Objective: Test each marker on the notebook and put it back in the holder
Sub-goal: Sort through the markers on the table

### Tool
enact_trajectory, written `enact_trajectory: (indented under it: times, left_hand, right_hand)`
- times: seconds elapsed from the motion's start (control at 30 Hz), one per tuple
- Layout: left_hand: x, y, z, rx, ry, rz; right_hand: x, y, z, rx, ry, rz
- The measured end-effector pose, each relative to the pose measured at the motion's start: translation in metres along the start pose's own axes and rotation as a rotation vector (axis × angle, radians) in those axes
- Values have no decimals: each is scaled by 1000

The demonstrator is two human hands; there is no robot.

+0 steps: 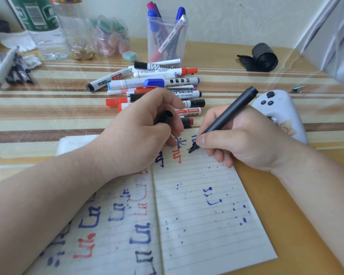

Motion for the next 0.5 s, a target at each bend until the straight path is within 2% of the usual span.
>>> enact_trajectory:
  times: [0.5]
  left_hand:
    - [0, 0, 0, 3, 5, 4]
  right_hand:
    - [-1, 1, 3, -7, -112, -41]
Point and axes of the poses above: each hand's wrist, its own y-axis towards the middle knuckle, its own x-axis out of the back of the hand, z = x × y, the point moved 5 cm from there along y, towards the middle knuckle, and after that the axes turned 12 degrees about y, right-handed, at the moved point
